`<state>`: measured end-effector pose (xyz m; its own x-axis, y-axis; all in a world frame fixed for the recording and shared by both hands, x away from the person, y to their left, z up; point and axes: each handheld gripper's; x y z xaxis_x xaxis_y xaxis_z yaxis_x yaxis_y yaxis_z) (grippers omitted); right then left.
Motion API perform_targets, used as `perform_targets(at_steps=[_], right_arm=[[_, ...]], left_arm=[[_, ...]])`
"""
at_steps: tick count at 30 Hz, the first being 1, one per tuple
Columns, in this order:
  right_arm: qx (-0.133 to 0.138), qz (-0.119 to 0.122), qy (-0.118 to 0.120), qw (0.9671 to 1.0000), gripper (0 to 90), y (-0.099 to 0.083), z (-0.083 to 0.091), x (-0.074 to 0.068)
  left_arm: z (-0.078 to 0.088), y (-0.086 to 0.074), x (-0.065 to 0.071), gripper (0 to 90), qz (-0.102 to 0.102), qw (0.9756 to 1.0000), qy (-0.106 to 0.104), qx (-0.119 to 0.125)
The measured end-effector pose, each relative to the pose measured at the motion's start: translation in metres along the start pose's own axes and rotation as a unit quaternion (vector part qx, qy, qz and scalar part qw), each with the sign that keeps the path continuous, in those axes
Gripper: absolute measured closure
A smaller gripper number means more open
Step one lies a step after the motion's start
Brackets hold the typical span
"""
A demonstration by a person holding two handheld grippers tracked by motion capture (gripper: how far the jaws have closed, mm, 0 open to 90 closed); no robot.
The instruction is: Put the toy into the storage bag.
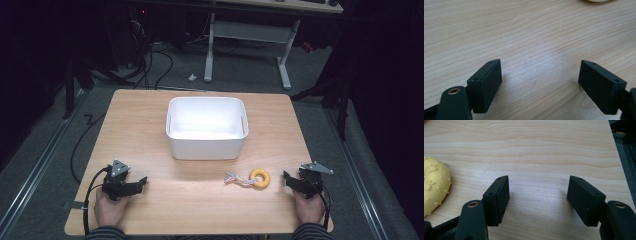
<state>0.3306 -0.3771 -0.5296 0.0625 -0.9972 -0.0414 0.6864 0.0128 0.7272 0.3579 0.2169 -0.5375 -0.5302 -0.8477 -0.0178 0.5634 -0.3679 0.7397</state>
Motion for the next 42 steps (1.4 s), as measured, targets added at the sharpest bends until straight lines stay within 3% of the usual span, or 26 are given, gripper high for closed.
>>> perform_targets(at_steps=[24,31,39,42], right_arm=[[0.001,0.002,0.002,1.0,35.2,0.0,0.0,0.0],[0.002,0.007,0.004,1.0,42.4,-0.001,0.002,0.0],[-0.004,0.003,0.016,0.9999,44.9,-0.003,0.007,-0.001],[0.006,0.001,0.026,0.9996,45.4,-0.005,0.014,-0.001]], left_arm=[[0.0,0.0,0.001,20.4,-0.003,1.0,0.008,-0.001],[0.0,0.0,0.001,21.6,-0.001,1.0,0.009,-0.001],[0.0,0.0,0.001,21.7,-0.001,1.0,0.009,0.0],[0.0,0.0,0.001,21.7,-0.001,1.0,0.009,-0.001]])
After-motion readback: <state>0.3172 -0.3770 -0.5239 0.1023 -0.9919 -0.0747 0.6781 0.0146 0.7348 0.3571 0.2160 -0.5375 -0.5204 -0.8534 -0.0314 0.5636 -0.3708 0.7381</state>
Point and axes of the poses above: each handheld gripper's, and its own axes: z roughly backward along the jaws, y roughly out of its top, x roughly to its right, and after that the axes turned 4 degrees about -z, right-handed
